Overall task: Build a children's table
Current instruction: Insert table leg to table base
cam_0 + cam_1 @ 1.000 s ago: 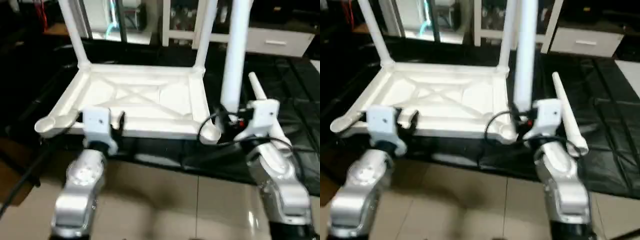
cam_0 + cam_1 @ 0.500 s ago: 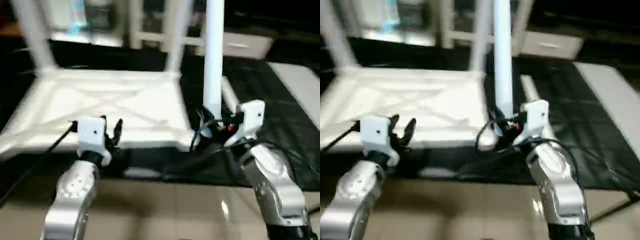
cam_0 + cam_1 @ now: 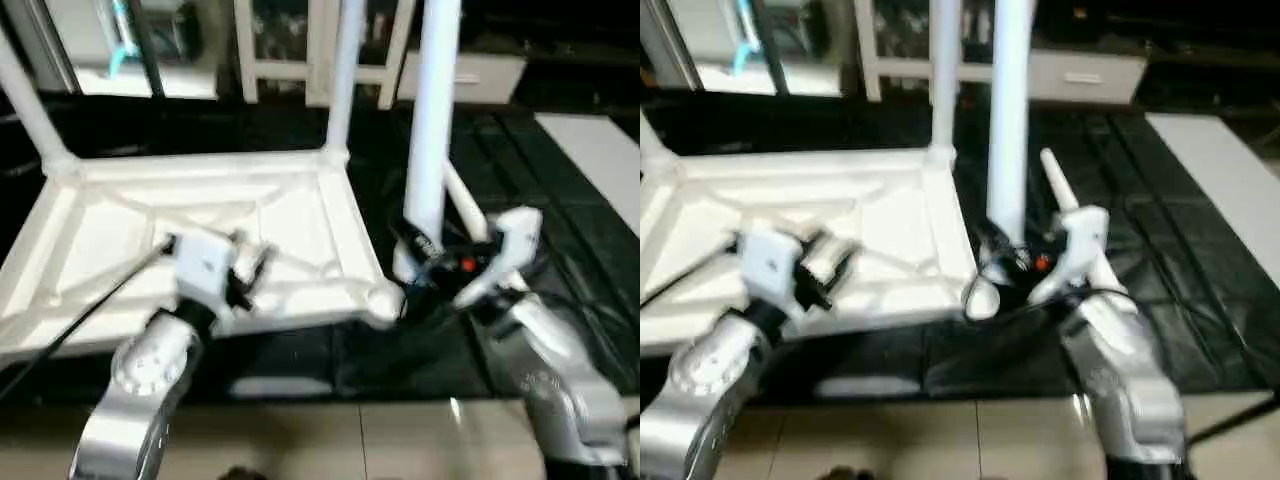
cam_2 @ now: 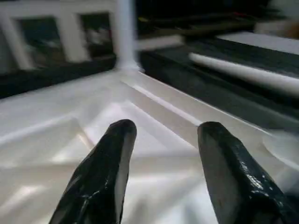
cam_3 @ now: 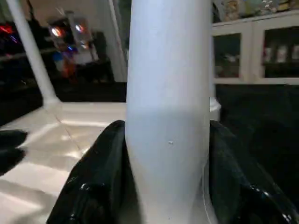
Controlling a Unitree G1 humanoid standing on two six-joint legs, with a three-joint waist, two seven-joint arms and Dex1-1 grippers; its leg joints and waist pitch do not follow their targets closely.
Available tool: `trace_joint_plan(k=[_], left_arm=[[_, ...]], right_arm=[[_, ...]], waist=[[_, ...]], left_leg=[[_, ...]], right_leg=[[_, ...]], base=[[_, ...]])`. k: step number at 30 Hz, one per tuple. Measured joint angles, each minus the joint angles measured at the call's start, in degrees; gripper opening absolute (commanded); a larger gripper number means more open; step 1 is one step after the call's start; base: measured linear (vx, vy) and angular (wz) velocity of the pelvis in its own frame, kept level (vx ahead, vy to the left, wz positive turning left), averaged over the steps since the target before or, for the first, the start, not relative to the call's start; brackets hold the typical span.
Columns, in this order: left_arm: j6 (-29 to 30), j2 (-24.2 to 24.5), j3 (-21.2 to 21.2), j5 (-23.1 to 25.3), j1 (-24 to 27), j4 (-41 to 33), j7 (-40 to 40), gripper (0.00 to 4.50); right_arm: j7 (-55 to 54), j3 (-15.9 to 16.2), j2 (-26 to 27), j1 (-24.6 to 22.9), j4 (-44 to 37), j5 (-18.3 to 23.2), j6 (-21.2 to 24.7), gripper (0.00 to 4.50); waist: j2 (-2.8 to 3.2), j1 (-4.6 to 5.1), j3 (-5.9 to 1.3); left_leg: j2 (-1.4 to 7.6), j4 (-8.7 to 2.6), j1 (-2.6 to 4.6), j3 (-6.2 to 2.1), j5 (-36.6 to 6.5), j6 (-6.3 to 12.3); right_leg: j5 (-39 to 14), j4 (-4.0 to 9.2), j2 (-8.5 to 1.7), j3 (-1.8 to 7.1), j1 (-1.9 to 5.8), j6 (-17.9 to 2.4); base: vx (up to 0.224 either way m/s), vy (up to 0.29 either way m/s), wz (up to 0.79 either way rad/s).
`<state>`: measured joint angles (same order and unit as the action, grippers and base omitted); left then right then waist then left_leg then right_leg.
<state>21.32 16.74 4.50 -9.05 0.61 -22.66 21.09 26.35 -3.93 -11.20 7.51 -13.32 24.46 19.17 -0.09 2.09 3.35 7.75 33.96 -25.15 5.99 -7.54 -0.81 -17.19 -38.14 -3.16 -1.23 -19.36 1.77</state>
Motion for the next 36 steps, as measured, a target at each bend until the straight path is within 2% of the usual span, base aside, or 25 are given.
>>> trace_joint_plan(k=[2, 3, 4, 5, 7, 10, 13, 15, 17, 18, 19, 20, 22, 24, 25, 26, 27, 28, 29, 30, 31, 32, 33, 34, 36], left_arm=[[0.05, 3.49, -0.06, -1.89, 0.28, 0.14, 4.81, 2.79], [0.17, 4.38, -0.04, -2.45, -0.08, 0.47, 6.53, 2.90], [0.27, 4.85, 0.01, -2.58, -0.51, 0.63, 7.65, 3.03], [0.25, 5.31, 0.23, -2.84, -1.50, 1.48, 9.66, 3.11], [0.17, 6.36, 0.79, -3.77, -3.48, 3.82, 12.81, 3.16], [-0.60, 7.82, 2.26, -4.03, -9.86, 10.99, 17.69, 3.44], [-0.11, 4.81, 2.44, -4.48, -12.49, 12.59, 15.83, 3.63], [2.07, 0.89, 0.90, -6.20, -15.34, 12.17, 11.98, 3.74], [3.45, -3.40, -2.35, -8.69, -20.42, 12.27, 7.07, 3.74], [3.55, -4.30, -3.64, -9.62, -22.58, 12.54, 5.55, 3.74], [3.64, -5.84, -5.73, -11.32, -25.21, 13.54, 3.29, 3.74], [3.76, -7.40, -9.36, -13.66, -30.06, 15.47, -0.19, 3.74], [3.61, -7.35, -13.46, -16.14, -35.72, 16.36, -3.48, 3.74], [3.21, -6.58, -16.59, -16.68, -40.77, 17.95, -6.64, 3.74], [3.23, -6.11, -17.09, -16.53, -42.56, 19.51, -7.63, 3.74], [4.13, -5.70, -16.96, -15.25, -45.14, 22.09, -8.64, 3.74], [4.92, -5.39, -17.00, -14.63, -46.57, 23.14, -9.04, 3.74], [5.33, -5.00, -16.95, -14.26, -47.42, 23.41, -9.03, 3.74], [6.30, -4.93, -17.11, -14.27, -47.46, 23.31, -8.88, 3.74], [7.81, -4.99, -17.46, -14.88, -47.76, 22.72, -8.79, 3.74], [9.39, -5.36, -17.21, -15.69, -48.88, 21.84, -8.48, 3.74], [11.17, -5.89, -16.45, -16.77, -49.03, 20.28, -7.63, 3.74], [12.96, -5.70, -15.07, -17.81, -48.94, 18.87, -6.69, 3.74], [14.37, -5.30, -13.78, -18.44, -48.83, 17.27, -5.66, 3.74], [16.64, -4.74, -11.09, -20.05, -48.83, 13.93, -3.95, 3.74]], right_arm=[[0.41, 0.18, 0.20, 0.33, 0.00, -0.33, -1.98, 2.00], [0.50, 0.09, 0.13, 1.03, 0.00, -0.24, -2.20, 2.00], [0.53, 0.05, 0.03, 2.04, -0.01, -0.18, -2.45, 2.00], [0.41, -0.22, -0.02, 2.89, 0.01, -0.06, -3.09, 2.00], [0.54, -0.86, -0.58, 4.38, 0.13, 0.39, -3.61, 2.00], [3.69, -5.15, -1.69, 8.20, 3.91, 4.47, -4.10, 2.00], [6.65, -9.06, -1.99, 8.26, 5.05, 9.72, -4.22, 2.00], [8.05, -8.89, -2.32, 7.83, 5.01, 10.89, -4.08, 2.00], [9.67, -6.92, -2.15, 7.75, 4.71, 11.63, -3.50, 2.00], [10.77, -6.17, -2.02, 7.72, 4.68, 11.96, -3.38, 2.00], [12.23, -5.44, -2.28, 7.48, 4.51, 12.03, -3.37, 2.00], [14.54, -3.76, -3.44, 6.80, 4.33, 11.89, -3.25, 2.00], [16.93, -1.25, -4.34, 5.80, 4.21, 10.85, -3.27, 2.00], [18.01, 1.36, -5.22, 5.84, 5.33, 6.81, -5.50, 2.00], [18.02, 2.22, -5.51, 5.86, 6.15, 4.79, -6.72, 2.00], [18.02, 2.95, -5.91, 5.70, 7.82, 1.87, -9.13, 2.00], [17.84, 3.67, -6.28, 5.91, 9.06, 0.05, -10.39, 2.00], [17.67, 4.38, -6.92, 6.41, 10.26, -1.60, -11.14, 2.00], [17.26, 5.20, -7.29, 6.67, 11.82, -3.28, -11.45, 2.00], [16.42, 5.59, -7.38, 6.68, 12.63, -4.47, -11.97, 2.00], [15.44, 5.61, -7.32, 6.77, 13.60, -5.15, -12.40, 2.00], [14.51, 5.98, -7.42, 6.77, 15.19, -6.53, -12.37, 2.00], [14.01, 6.56, -7.54, 6.80, 15.99, -7.22, -12.37, 2.00], [13.97, 7.09, -7.62, 6.79, 16.16, -8.00, -12.45, 2.00], [14.16, 8.18, -8.10, 6.77, 16.18, -9.43, -13.52, 2.00]], waist=[[0.33, -0.06, 0.25], [0.97, -0.26, 0.62], [1.01, -0.34, 0.72], [1.54, -0.71, 0.96], [2.02, -0.82, 1.34], [2.52, -0.84, 1.90], [2.87, -0.47, 2.11], [2.69, 0.09, 2.16], [1.89, 0.66, 2.40], [1.72, 0.89, 2.45], [1.69, 0.97, 2.45], [1.62, 1.00, 2.49], [1.55, 1.42, 2.51], [1.57, 1.59, 2.55], [1.49, 1.53, 2.54], [0.61, 0.02, 2.38], [-0.59, -1.21, 1.80], [-1.00, -1.53, 1.87], [-0.40, -2.82, 1.91], [0.26, -2.93, 1.83], [0.76, -3.13, 1.74], [0.75, -2.89, 1.83], [0.88, -2.90, 1.85], [0.88, -2.82, 1.85], [0.81, -2.56, 1.82]], left_leg=[[0.24, 0.03, 0.32, 0.18, -0.09, -0.11], [0.24, 0.03, 0.48, 0.23, -0.13, -0.16], [0.24, 0.02, 0.59, 0.48, -0.15, -0.16], [0.18, 0.00, 0.70, 0.75, -0.16, -0.17], [0.08, -0.04, 0.76, 1.08, -0.17, -0.17], [-0.04, -0.18, 0.59, 1.38, -0.17, -0.17], [-0.10, -0.27, 0.70, 1.41, -0.17, -0.17], [-0.10, -0.34, 0.71, 1.49, -0.17, -0.17], [-0.09, -0.39, 0.62, 1.61, -0.17, -0.17], [-0.09, -0.42, 0.61, 1.62, -0.17, -0.17], [-0.09, -0.37, 0.57, 1.63, -0.17, -0.17], [-0.08, -0.33, 0.47, 1.61, -0.17, -0.17], [0.15, -0.42, 0.42, 1.52, -0.17, -0.17], [0.11, -0.99, 0.60, 1.36, -0.18, -0.17], [0.12, -1.63, 0.64, 1.77, -0.17, -0.18], [0.25, -3.00, 0.93, 4.13, -0.15, -0.20], [0.25, -3.79, 1.28, 6.34, -0.13, -0.25], [0.09, -1.68, 0.80, 6.24, -0.82, -0.88], [-0.27, 3.89, 1.09, 2.00, -1.80, -0.93], [-0.33, 5.77, 1.99, -0.38, -2.76, -0.74], [-0.14, 4.65, 2.82, -0.45, -4.83, -1.69], [0.49, 3.66, 2.63, 0.86, -4.20, -1.55], [0.72, 3.30, 2.58, 1.21, -4.12, -1.47], [0.84, 3.13, 2.57, 1.55, -4.12, -1.46], [0.91, 2.83, 2.58, 2.35, -4.14, -1.44]], right_leg=[[0.61, 0.75, -0.12, -0.33, 0.21, -0.38], [0.72, 1.03, -0.17, -0.34, 0.29, -0.51], [0.71, 1.16, -0.28, -0.25, 0.30, -0.48], [0.67, 1.18, -0.37, 0.07, 0.26, -0.39], [0.65, 1.23, -0.41, 0.55, 0.08, -0.31], [0.65, 1.31, -0.84, 0.58, -0.57, -0.30], [0.74, 1.82, -1.24, 0.37, -0.73, -0.33], [0.89, 2.07, -1.36, 0.38, -0.97, -0.49], [0.93, 2.02, -1.57, 0.26, -1.48, -0.53], [0.93, 2.05, -1.67, 0.20, -1.62, -0.52], [0.93, 2.05, -1.85, 0.06, -1.57, -0.52], [0.93, 2.12, -2.25, -0.58, -1.79, -0.52], [0.93, 2.63, -2.27, -1.06, -1.87, -0.52], [0.92, 3.16, -2.25, -1.62, -1.82, -0.53], [0.70, 2.78, -2.33, -2.06, -1.75, -0.86], [-0.78, -0.24, -2.86, -2.43, -1.69, -2.97], [-1.42, -1.84, -3.02, -1.11, -1.75, -1.97], [-1.18, -1.87, -3.15, 0.15, -2.81, -0.55], [-0.38, -1.89, -2.54, 0.76, -2.71, 0.61], [-0.37, -1.68, -1.79, 0.67, -2.58, 0.60], [0.32, -1.47, -1.93, 0.48, -2.79, 0.00], [1.64, -0.12, -1.44, 1.05, -3.06, -1.60], [2.72, 0.67, -1.13, 1.05, -2.80, -3.17], [3.65, 1.27, -1.26, 0.87, -2.57, -3.92], [4.21, 2.02, -1.84, 0.80, -2.36, -3.82]], base=[[-0.073, 0.056, -0.12], [-0.096, 0.067, -0.08], [-0.101, 0.077, -0.11], [-0.101, 0.077, -0.11], [-0.046, 0.035, -0.05], [-0.105, 0.071, -0.15], [-0.069, 0.064, -0.22], [-0.050, 0.055, -0.20], [-0.061, 0.035, -0.19], [-0.059, 0.025, -0.21], [-0.045, 0.039, -0.28], [-0.045, 0.039, -0.28], [-0.055, 0.038, -0.21], [-0.068, 0.036, -0.21], [-0.124, 0.001, -0.01], [-0.124, 0.001, -0.01], [-0.058, -0.104, 0.18], [0.096, -0.141, 0.24], [0.096, -0.141, 0.24], [0.111, -0.049, 0.21], [-0.063, -0.002, 0.33], [-0.063, -0.002, 0.33], [-0.137, 0.015, 0.31], [-0.053, 0.046, 0.11], [-0.034, 0.050, 0.08]])
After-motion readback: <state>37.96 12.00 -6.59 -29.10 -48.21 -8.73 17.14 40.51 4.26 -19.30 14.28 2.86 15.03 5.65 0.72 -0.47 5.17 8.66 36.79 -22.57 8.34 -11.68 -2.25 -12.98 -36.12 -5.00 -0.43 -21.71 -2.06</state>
